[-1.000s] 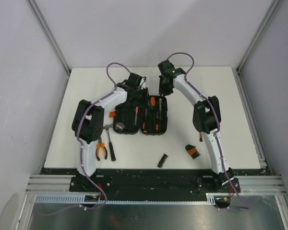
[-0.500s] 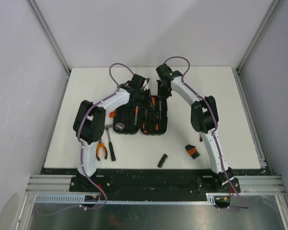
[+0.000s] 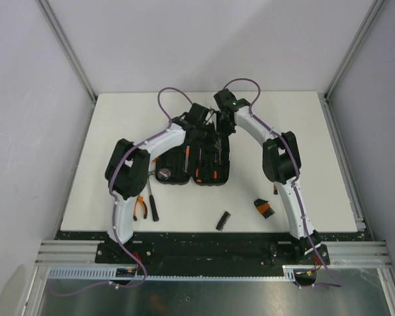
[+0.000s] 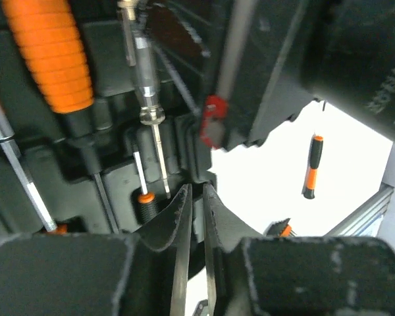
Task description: Pack the tool kit
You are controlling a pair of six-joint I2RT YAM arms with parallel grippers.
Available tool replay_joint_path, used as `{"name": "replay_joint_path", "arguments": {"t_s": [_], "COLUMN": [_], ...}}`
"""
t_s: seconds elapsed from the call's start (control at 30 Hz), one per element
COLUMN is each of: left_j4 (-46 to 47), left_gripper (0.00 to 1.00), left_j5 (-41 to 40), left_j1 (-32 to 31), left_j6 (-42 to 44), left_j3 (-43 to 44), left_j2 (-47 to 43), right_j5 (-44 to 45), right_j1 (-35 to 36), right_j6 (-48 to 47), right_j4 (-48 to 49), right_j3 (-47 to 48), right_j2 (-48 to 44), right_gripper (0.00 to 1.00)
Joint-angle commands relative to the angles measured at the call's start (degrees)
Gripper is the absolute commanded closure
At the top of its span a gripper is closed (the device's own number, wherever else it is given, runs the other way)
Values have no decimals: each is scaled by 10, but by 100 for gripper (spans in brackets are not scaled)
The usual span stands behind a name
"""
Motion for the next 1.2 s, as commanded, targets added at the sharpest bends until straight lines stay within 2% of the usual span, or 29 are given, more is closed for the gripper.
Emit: {"name": "replay_joint_path", "arguments": {"t_s": [0.0, 0.27, 0.47, 0.77, 0.87, 1.0, 1.17], "left_j4": [40, 57, 83, 118, 120, 121, 121], "left_gripper": [87, 99, 100, 100, 93, 75, 71], "left_j5": [-4, -37, -46, -68, -70, -76, -97], "left_j1": [-25, -36, -34, -8, -3, -1, -1], "left_j6": [-43, -79, -80, -85, -82, -81, -76], "left_j3": [25, 14, -15, -59, -52, -40, -26], "left_j2": [29, 62, 39, -32, -27, -9, 17], "right_j5": [-14, -57, -86, -84, -82, -80, -79], "right_j1": [4, -3, -13, -14, -13, -12, -12], "right_j6": [-7, 4, 12, 12, 12, 11, 12], "right_j4": [-10, 33, 63, 70, 68, 67, 67], "right_j3": [-50, -91, -126, -130, -130, -130, -131], "right_j2": [37, 29, 19, 18, 18, 18, 19], "right_gripper": [98, 100, 100, 100, 100, 100, 100]}}
